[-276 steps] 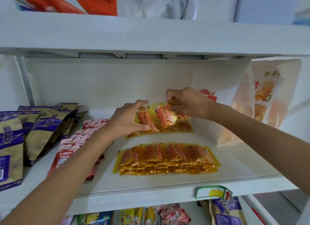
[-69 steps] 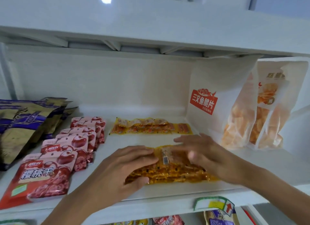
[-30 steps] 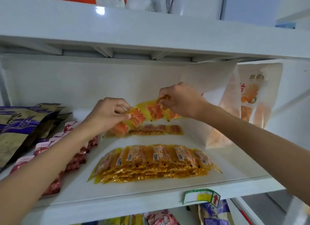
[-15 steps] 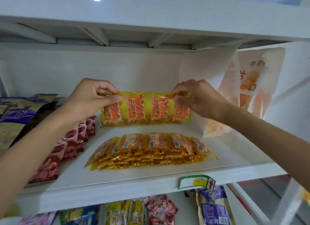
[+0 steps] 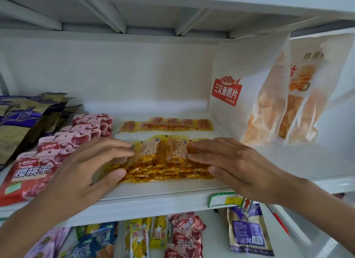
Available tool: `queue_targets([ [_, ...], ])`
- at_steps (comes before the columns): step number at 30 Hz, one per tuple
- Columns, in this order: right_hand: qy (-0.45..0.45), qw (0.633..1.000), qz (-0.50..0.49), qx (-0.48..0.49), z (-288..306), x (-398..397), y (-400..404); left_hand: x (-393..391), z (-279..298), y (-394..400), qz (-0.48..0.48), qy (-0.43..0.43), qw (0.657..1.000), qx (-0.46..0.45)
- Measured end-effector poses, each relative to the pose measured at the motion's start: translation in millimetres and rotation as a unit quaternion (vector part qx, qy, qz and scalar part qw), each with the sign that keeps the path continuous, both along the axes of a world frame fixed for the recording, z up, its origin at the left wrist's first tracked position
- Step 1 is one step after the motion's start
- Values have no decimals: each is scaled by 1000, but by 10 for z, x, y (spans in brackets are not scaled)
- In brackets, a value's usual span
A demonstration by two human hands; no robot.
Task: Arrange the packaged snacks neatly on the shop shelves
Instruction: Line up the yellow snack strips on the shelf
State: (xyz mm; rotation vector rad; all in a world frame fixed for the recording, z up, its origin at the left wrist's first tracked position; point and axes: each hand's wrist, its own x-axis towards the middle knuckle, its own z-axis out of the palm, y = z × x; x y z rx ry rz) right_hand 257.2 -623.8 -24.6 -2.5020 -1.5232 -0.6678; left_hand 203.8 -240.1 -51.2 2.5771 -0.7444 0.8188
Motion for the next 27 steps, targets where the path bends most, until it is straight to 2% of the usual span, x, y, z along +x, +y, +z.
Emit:
queue_targets([
  [2, 16, 1000, -6, -1, 12, 36, 43, 4, 64, -107, 1, 9, 1000, -10],
  [9, 66, 997, -35, -14, -29, 56, 75, 263, 107, -484, -31, 63, 995, 67],
  [18, 135, 989, -50, -31, -131, 21, 8, 322, -78, -473, -40, 50, 993, 97],
  [20, 190, 981, -45, -20, -79, 33, 11, 325, -82, -475, -42, 39, 994, 94],
  [23, 346, 935, -45, 64, 225, 118, 108, 329, -110, -469, -38, 9, 996, 84],
  [25, 333, 932, -60, 134, 418, 390, 230, 334, -108, -478, -34, -2, 996, 77],
  [27, 277, 949, -107, 106, 503, 868, 367, 339, -106, -487, -30, -10, 996, 84],
])
